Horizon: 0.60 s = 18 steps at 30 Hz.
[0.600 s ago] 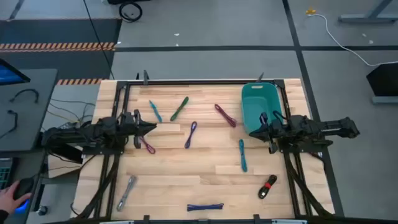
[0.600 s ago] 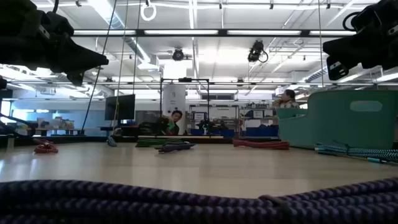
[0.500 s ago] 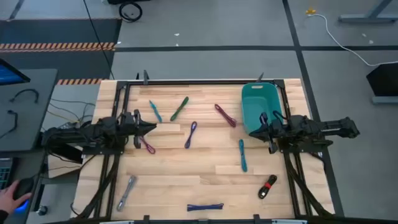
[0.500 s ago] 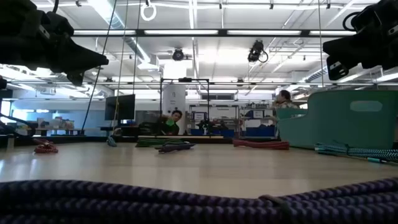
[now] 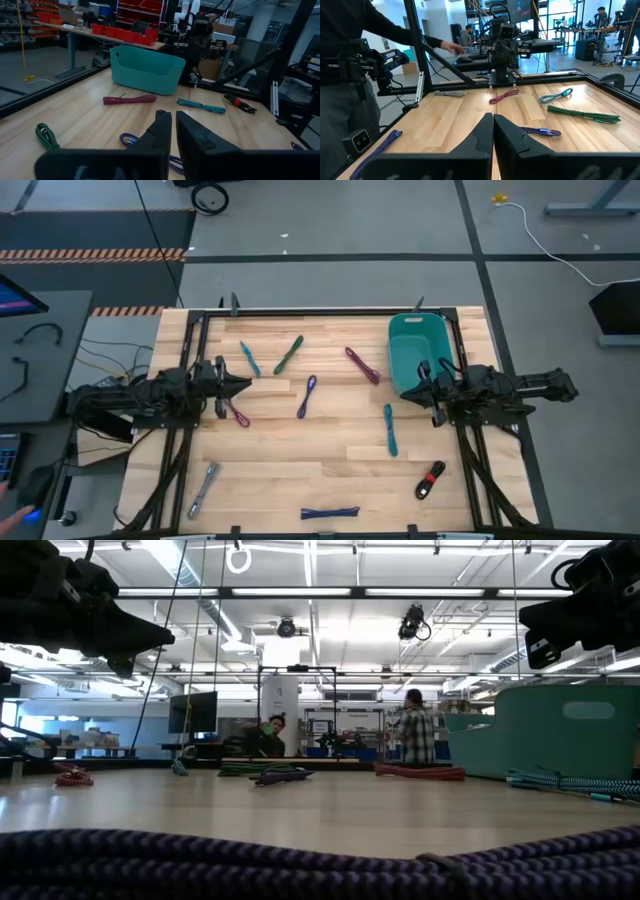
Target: Pick and place USB-C Cables
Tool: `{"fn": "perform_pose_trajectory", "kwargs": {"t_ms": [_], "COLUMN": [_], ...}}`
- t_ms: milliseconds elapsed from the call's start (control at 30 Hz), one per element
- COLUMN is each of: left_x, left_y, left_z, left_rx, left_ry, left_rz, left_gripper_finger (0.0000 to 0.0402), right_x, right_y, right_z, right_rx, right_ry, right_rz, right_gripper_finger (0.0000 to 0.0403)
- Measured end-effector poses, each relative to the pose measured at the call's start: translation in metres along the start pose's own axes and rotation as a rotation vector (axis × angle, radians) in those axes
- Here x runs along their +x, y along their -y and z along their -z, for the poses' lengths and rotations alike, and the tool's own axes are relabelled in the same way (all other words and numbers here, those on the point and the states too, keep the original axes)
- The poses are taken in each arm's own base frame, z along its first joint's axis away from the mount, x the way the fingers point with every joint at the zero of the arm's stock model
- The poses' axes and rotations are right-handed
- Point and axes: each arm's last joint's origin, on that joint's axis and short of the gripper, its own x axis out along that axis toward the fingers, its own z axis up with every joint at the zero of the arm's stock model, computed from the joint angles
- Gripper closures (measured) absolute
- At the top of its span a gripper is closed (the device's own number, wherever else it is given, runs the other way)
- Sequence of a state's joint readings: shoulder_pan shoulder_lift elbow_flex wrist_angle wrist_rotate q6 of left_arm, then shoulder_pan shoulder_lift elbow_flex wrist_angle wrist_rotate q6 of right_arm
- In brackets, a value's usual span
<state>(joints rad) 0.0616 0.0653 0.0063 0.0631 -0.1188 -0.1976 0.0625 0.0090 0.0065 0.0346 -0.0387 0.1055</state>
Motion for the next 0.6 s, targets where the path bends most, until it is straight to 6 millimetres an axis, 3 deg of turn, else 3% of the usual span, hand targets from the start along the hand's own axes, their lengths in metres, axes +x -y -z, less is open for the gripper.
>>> {"fn": "perform_pose_trajectory", "kwargs": {"t_ms": [600], "left_x": [0.0000], "left_y": [0.0000], "left_z": [0.0000], "left_rx": [0.000], "left_ry": [0.000], "left_rz": [0.000], "left_gripper_finger": [0.0367], "right_x": [0.0000], "right_y": [0.0000], "right_z": [-0.0001], "right_rx": [0.000], "right_ry": [0.000], "right_rz": [0.000], "right_gripper_finger": [0.0386]}}
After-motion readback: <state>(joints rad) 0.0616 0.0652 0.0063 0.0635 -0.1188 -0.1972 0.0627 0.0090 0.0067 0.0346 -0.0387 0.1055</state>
